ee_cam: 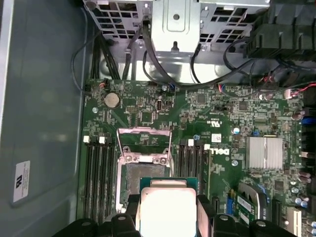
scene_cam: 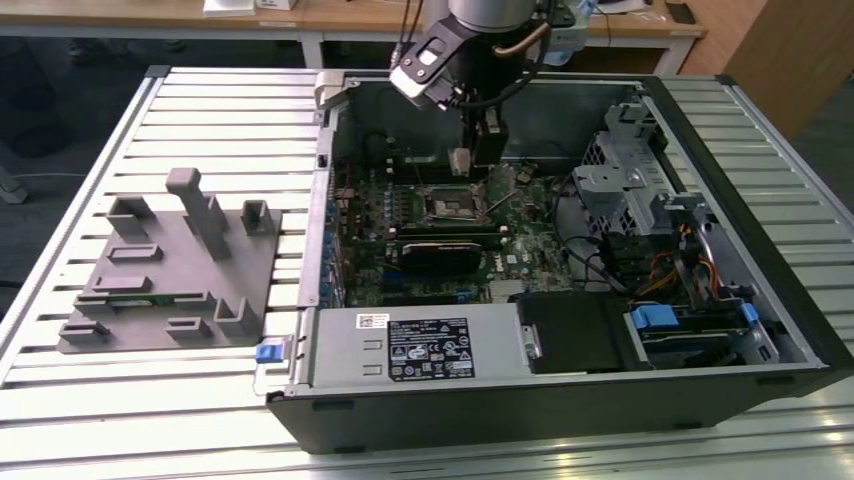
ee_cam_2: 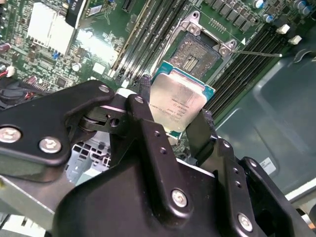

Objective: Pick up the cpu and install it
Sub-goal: 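Place the cpu into insertion slot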

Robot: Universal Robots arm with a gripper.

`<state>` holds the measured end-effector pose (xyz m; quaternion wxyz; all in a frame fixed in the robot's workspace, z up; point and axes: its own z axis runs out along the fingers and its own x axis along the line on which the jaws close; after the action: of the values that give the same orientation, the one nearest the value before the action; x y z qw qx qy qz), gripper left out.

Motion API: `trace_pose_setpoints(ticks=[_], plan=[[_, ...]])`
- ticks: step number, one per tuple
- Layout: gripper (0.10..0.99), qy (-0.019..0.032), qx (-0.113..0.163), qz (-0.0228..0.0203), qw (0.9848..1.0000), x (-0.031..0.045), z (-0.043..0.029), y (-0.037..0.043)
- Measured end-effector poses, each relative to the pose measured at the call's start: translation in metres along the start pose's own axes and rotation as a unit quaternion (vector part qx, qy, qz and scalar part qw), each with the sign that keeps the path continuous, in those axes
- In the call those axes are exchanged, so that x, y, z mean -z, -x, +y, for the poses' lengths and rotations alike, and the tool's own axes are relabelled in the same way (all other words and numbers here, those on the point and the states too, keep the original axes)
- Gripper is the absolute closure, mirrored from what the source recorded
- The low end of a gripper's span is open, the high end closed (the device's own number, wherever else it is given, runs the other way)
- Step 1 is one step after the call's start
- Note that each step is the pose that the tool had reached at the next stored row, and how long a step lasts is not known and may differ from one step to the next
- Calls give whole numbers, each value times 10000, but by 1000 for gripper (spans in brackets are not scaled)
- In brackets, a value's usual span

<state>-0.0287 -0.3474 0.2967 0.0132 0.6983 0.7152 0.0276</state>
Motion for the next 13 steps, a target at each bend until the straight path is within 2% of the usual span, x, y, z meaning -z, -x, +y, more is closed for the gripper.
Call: trace_pose_setpoints(ticks=[6, 8, 13], plan=[[545, 3, -7, 124, 9999, -70, -4, -26], [545, 3, -11, 128, 9999, -105, -6, -36], [545, 3, -14, 130, 9999, -199, -10, -134]])
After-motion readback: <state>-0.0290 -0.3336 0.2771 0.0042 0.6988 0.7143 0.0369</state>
